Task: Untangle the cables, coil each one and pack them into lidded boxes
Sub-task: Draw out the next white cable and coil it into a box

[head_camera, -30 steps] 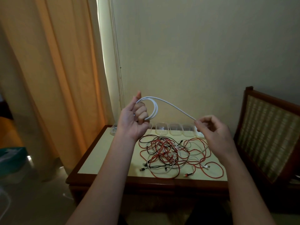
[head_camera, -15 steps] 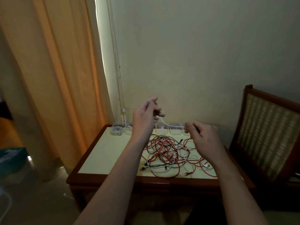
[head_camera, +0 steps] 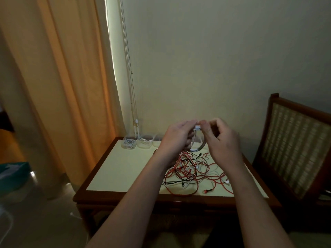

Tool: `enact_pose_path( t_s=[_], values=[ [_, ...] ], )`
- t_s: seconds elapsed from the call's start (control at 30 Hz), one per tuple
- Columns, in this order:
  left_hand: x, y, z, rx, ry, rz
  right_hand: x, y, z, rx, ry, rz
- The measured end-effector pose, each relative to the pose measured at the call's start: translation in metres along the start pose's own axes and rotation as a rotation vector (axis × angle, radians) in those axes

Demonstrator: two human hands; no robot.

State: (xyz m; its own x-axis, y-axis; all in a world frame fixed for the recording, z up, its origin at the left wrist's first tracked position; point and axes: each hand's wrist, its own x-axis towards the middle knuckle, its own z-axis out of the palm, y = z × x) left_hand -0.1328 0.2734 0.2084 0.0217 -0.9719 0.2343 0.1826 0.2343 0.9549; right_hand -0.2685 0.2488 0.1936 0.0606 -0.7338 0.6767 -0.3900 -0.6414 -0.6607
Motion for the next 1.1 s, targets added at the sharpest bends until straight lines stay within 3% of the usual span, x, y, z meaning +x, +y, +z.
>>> enact_pose_path(
  t_s=[0.17,0.33,0.53,0.8,1.1],
  values=[
    [-0.002,0.003,-0.004,-0.332,-0.114,-0.09,0.0,-0.001,0.006,-0.001,-0.03,0.134],
    [-0.002,0.005,-0.007,-0.55,-0.149,-0.096,-0.001,-0.017,0.011,0.193,-0.131,0.186],
    [-0.003,0.002,-0.01,-0.133,-0.023,0.028,0.003,-0.018,0.013,0.138,-0.146,0.127],
    [-0.004,0.007,0.0,-0.227,-0.114,0.001,0.004,-0.019,0.018,0.071,-0.064,0.081],
    [-0.005,0.024,-0.012,-0.366,-0.045,0.023,0.013,-0.027,0.016,0.125,-0.077,0.006]
  ],
)
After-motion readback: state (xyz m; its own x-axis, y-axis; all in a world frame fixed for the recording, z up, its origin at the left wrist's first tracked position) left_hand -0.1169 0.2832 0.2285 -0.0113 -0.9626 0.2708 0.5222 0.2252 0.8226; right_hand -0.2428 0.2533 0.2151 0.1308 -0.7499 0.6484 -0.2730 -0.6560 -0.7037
